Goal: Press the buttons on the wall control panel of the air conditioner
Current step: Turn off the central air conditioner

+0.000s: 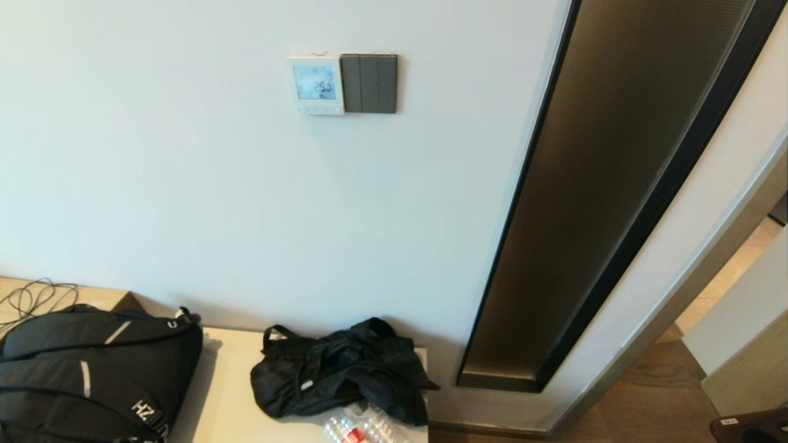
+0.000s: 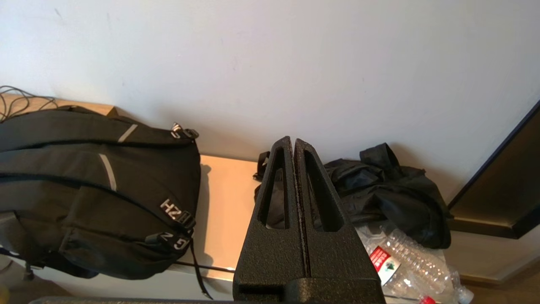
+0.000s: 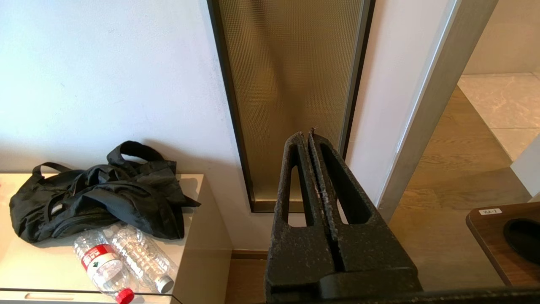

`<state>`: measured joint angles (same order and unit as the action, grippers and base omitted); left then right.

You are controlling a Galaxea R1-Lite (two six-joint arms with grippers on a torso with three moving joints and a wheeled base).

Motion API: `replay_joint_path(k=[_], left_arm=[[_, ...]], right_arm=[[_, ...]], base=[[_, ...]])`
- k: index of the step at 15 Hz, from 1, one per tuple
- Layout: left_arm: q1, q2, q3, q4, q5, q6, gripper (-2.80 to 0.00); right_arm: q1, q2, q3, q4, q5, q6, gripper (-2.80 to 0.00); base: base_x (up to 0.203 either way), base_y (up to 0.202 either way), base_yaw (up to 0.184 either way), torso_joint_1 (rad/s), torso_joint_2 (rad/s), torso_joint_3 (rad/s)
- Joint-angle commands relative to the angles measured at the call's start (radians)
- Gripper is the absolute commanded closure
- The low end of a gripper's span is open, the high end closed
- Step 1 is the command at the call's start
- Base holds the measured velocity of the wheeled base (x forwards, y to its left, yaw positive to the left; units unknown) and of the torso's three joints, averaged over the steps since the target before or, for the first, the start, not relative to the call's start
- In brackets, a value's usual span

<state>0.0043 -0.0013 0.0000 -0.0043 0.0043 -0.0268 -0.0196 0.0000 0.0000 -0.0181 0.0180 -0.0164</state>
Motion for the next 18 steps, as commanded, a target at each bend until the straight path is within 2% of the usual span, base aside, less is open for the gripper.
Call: replay_joint_path(k=[1, 11, 15, 18], left_arm=[[0.000, 0.000, 0.000, 0.000, -0.001, 0.000, 0.00], [0.002, -0.001, -0.014, -0.003, 0.003, 0.019, 0.00], [0.002, 0.038, -0.245, 0.057, -0.037, 0.009, 0.00], [-0.003, 0.243, -0.399, 0.055, -0.079, 0.000, 0.00]], right_arm=[[0.000, 0.002, 0.000, 0.000, 0.000, 0.000, 0.00], [0.001, 0.002, 0.000, 0.000, 0.000, 0.000, 0.00], [0.001, 0.002, 0.000, 0.000, 0.000, 0.000, 0.00], [0.000, 0.002, 0.001, 0.000, 0.000, 0.000, 0.00]], base=[[0.000, 0.000, 0.000, 0.000, 0.00, 0.000], [0.000, 0.000, 0.000, 0.000, 0.00, 0.000], [0.000, 0.000, 0.000, 0.000, 0.00, 0.000], [0.000, 0.000, 0.000, 0.000, 0.00, 0.000]])
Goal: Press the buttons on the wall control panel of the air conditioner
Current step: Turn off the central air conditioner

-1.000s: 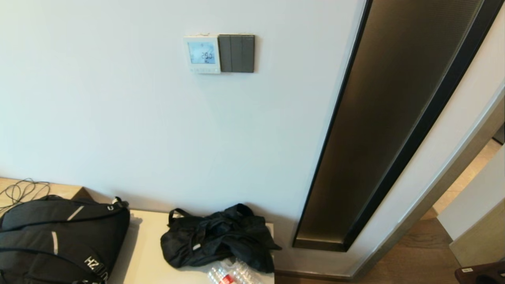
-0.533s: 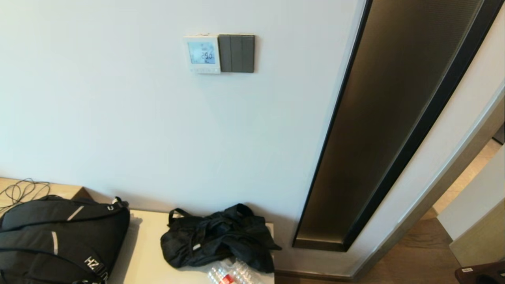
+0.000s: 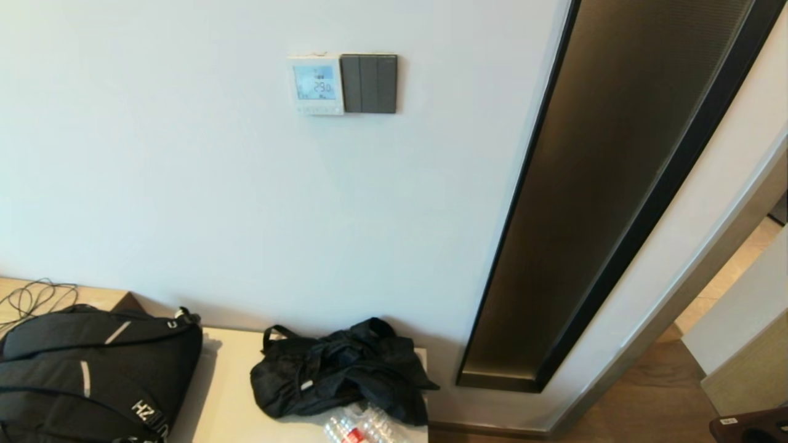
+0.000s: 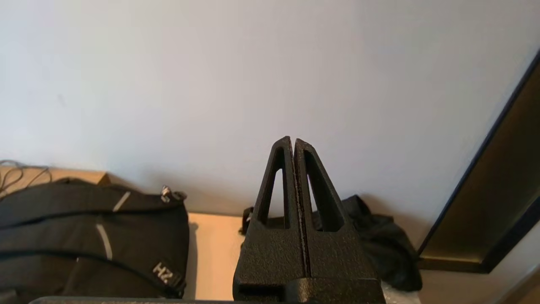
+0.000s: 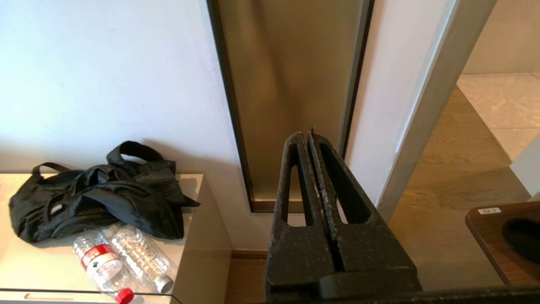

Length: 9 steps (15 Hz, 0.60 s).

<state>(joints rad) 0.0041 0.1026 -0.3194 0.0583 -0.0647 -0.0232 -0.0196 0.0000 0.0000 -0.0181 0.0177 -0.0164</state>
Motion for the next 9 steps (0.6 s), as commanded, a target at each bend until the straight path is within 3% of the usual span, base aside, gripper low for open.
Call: replay_joint_path(k=[1, 7, 9], left_arm=[[-0.009, 0.223, -0.122, -0.027, -0.027, -0.011, 0.00], [-0.030, 0.758, -0.290, -0.277, -0.183, -0.052, 0.00], [-0.092, 0.932, -0.366, -0.349, -0.200, -0.065, 0.00]], right_arm=[[0.000, 0.002, 0.000, 0.000, 0.001, 0.000, 0.00], [0.000, 0.002, 0.000, 0.000, 0.001, 0.000, 0.00], [0.000, 0.002, 0.001, 0.000, 0.001, 0.000, 0.00]], base=[[0.000, 0.000, 0.000, 0.000, 0.00, 0.000], [0.000, 0.000, 0.000, 0.000, 0.00, 0.000], [0.000, 0.000, 0.000, 0.000, 0.00, 0.000]])
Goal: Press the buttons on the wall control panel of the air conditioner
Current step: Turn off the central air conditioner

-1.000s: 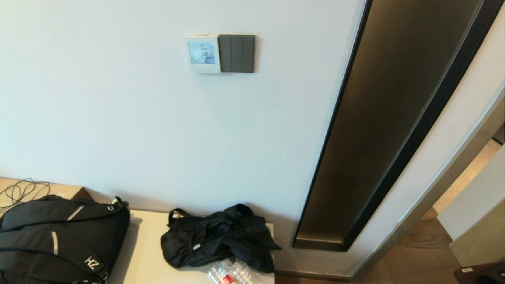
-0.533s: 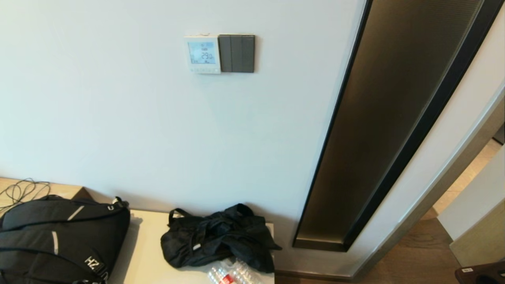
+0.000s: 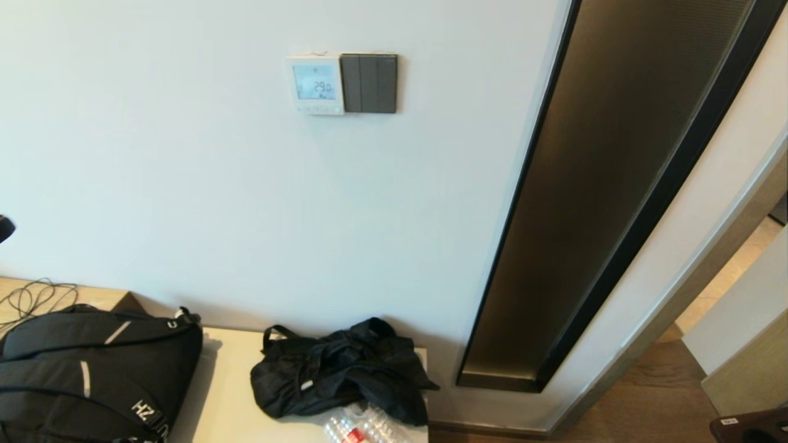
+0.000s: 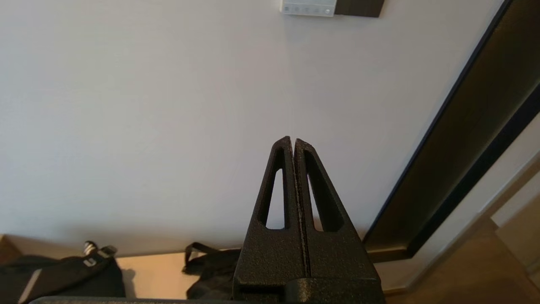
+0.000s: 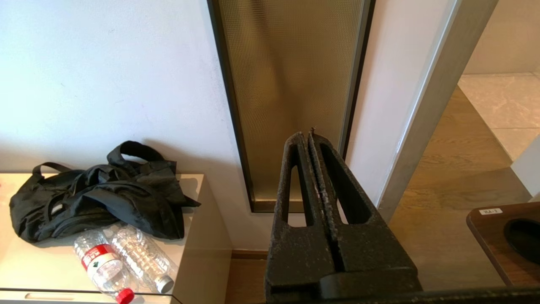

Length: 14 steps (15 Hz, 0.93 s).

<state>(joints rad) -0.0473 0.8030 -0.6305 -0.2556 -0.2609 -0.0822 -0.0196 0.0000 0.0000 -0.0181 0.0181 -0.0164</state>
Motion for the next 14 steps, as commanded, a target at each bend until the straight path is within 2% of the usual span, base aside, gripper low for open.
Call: replay_joint_path(k=[1, 4, 7, 9, 12, 14], left_arm=[[-0.085, 0.304, -0.094, -0.056, 0.002, -0.011, 0.00], [-0.308, 0.486, -0.225, -0.088, 0.081, -0.024, 0.00], [-0.457, 0.622, -0.365, -0.096, 0.168, -0.028, 0.00], [-0.499, 0.695, -0.457, -0.096, 0.179, -0.026, 0.00], [-0.511, 0.820, -0.607, -0.095, 0.191, -0.023, 0.00], [-0.512, 0.893, -0.665, -0.098, 0.194, -0.027, 0.00]], right_arm=[[0.000, 0.002, 0.000, 0.000, 0.000, 0.000, 0.00], [0.000, 0.002, 0.002, 0.000, 0.000, 0.000, 0.00], [0.000, 0.002, 0.000, 0.000, 0.000, 0.000, 0.00], [0.000, 0.002, 0.000, 0.000, 0.000, 0.000, 0.00], [0.001, 0.002, 0.001, 0.000, 0.000, 0.000, 0.00], [0.000, 0.002, 0.000, 0.000, 0.000, 0.000, 0.00]], base=[[0.000, 0.000, 0.000, 0.000, 0.00, 0.000], [0.000, 0.000, 0.000, 0.000, 0.00, 0.000], [0.000, 0.000, 0.000, 0.000, 0.00, 0.000], [0.000, 0.000, 0.000, 0.000, 0.00, 0.000], [0.000, 0.000, 0.000, 0.000, 0.00, 0.000], [0.000, 0.000, 0.000, 0.000, 0.00, 0.000]])
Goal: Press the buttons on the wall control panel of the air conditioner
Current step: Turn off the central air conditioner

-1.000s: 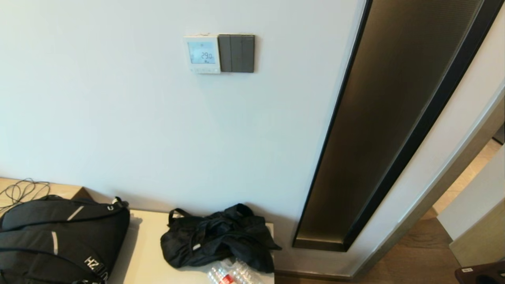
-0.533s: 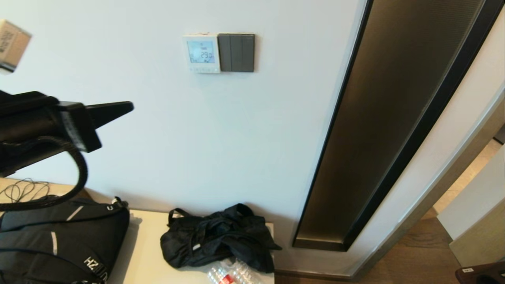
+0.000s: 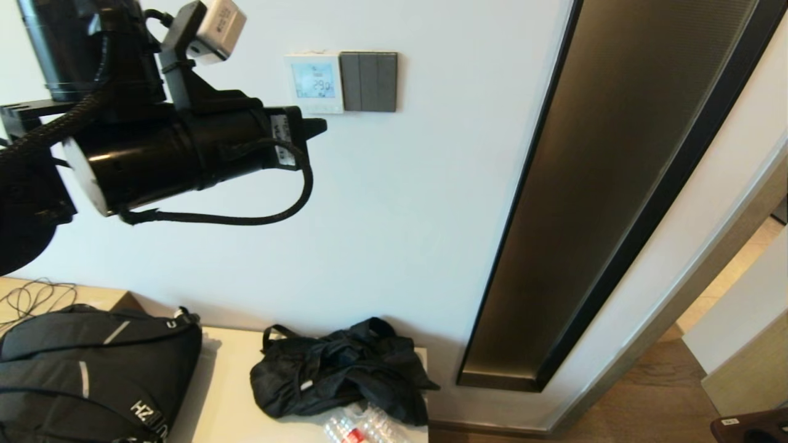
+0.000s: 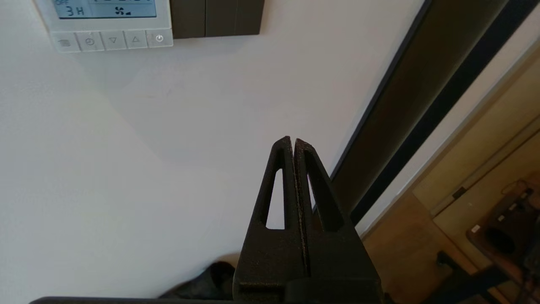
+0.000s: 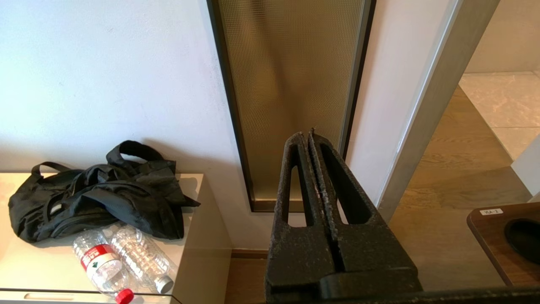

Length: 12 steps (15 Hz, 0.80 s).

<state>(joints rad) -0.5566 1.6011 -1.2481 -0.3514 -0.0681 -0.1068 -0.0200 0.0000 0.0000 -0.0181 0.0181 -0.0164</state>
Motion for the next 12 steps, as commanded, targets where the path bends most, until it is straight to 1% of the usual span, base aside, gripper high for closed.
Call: replay_joint_path(k=[1, 2, 4, 6, 7, 9, 10, 12], left_arm=[[-0.003, 0.128, -0.069, -0.006, 0.011, -0.006, 0.00], [-0.003, 0.165, -0.092, -0.031, 0.022, -0.010, 0.00], [-0.002, 0.253, -0.140, -0.129, 0.051, -0.013, 0.00], [-0.002, 0.339, -0.224, -0.187, 0.111, -0.010, 0.00], [-0.002, 0.376, -0.272, -0.194, 0.130, -0.009, 0.00], [0.001, 0.428, -0.330, -0.198, 0.144, -0.008, 0.00], [0.006, 0.438, -0.352, -0.202, 0.145, -0.009, 0.00], [0.037, 0.443, -0.369, -0.204, 0.145, -0.013, 0.00]], right_arm=[[0.000, 0.002, 0.001, 0.000, -0.001, 0.000, 0.00], [0.000, 0.002, 0.001, 0.000, -0.001, 0.000, 0.00], [0.000, 0.002, 0.001, 0.000, 0.000, 0.000, 0.00], [0.000, 0.002, 0.000, 0.000, 0.000, 0.000, 0.00], [0.000, 0.002, 0.002, 0.000, 0.000, 0.000, 0.00], [0.000, 0.002, 0.000, 0.000, 0.000, 0.000, 0.00], [0.000, 0.002, 0.000, 0.000, 0.000, 0.000, 0.00], [0.000, 0.002, 0.000, 0.000, 0.000, 0.000, 0.00]], base=[[0.000, 0.000, 0.000, 0.000, 0.00, 0.000], [0.000, 0.000, 0.000, 0.000, 0.00, 0.000], [0.000, 0.000, 0.000, 0.000, 0.00, 0.000], [0.000, 0.000, 0.000, 0.000, 0.00, 0.000], [0.000, 0.000, 0.000, 0.000, 0.00, 0.000], [0.000, 0.000, 0.000, 0.000, 0.00, 0.000], [0.000, 0.000, 0.000, 0.000, 0.00, 0.000], [0.000, 0.000, 0.000, 0.000, 0.00, 0.000]])
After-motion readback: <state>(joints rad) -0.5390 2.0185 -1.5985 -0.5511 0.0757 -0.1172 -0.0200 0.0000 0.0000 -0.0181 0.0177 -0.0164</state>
